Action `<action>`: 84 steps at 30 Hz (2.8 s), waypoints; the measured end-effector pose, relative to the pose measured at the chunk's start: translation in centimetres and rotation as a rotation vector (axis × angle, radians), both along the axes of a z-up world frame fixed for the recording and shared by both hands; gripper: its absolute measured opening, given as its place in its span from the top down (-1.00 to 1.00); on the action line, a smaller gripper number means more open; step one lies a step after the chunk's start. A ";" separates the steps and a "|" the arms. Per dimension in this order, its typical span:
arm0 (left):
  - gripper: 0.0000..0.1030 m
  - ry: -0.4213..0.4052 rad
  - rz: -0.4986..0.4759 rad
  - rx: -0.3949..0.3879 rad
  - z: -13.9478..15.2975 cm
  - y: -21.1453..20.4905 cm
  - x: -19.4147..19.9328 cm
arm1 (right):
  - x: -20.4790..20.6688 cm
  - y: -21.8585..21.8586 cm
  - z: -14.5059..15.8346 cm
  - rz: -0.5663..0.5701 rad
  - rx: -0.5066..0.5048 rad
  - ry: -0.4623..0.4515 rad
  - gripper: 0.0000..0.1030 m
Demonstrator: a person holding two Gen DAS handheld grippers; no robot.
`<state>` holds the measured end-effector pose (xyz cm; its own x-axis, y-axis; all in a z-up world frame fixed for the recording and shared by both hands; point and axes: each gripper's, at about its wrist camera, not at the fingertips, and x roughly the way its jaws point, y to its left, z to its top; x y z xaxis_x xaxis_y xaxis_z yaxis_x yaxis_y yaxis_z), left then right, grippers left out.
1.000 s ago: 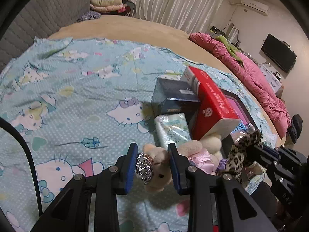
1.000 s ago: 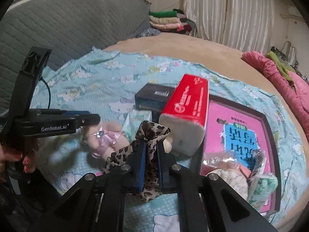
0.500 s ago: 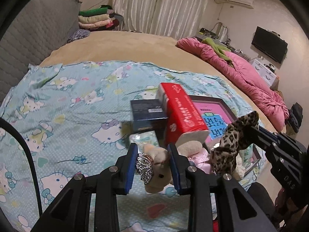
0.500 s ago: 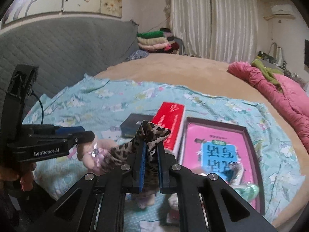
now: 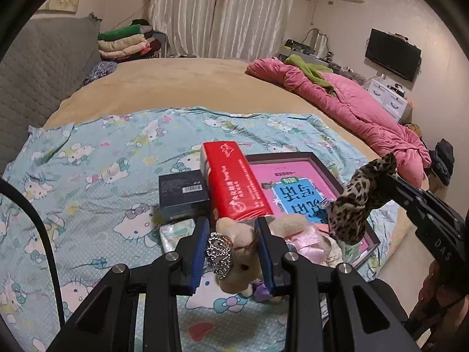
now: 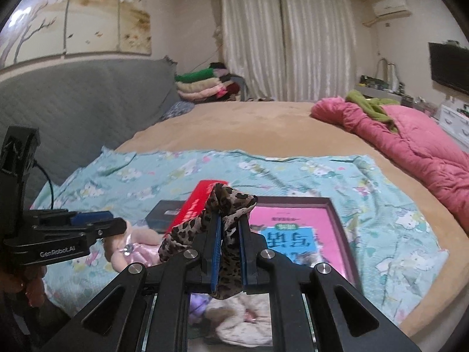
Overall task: Organize soft objects
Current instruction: 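Grasp the beige crowned bear with the left tool while the right tool grasps the leopard scrunchie, then carry the beige bear and leopard scrunchie over the pink box with both tools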
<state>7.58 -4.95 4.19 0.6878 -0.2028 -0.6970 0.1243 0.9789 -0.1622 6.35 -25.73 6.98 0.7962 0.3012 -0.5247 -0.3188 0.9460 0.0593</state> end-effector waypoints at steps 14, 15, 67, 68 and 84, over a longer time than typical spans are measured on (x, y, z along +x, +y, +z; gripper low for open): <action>0.37 -0.039 -0.035 0.040 2.7 -2.9 0.0 | -0.5 -4.2 2.3 -0.072 0.060 -0.043 0.79; 0.37 -0.043 -0.038 0.041 2.9 -3.1 0.0 | -0.6 -4.4 2.5 -0.075 0.062 -0.048 0.79; 0.34 0.110 -0.161 0.233 -7.1 -14.2 4.6 | 4.1 -10.9 -6.7 -0.208 0.181 0.192 0.79; 0.34 0.113 -0.161 0.228 -7.2 -14.1 4.6 | 4.4 -10.7 -7.2 -0.207 0.164 0.201 0.79; 0.33 0.115 -0.163 0.220 -7.8 -14.0 5.0 | 8.0 -10.0 -10.4 -0.268 0.025 0.260 0.77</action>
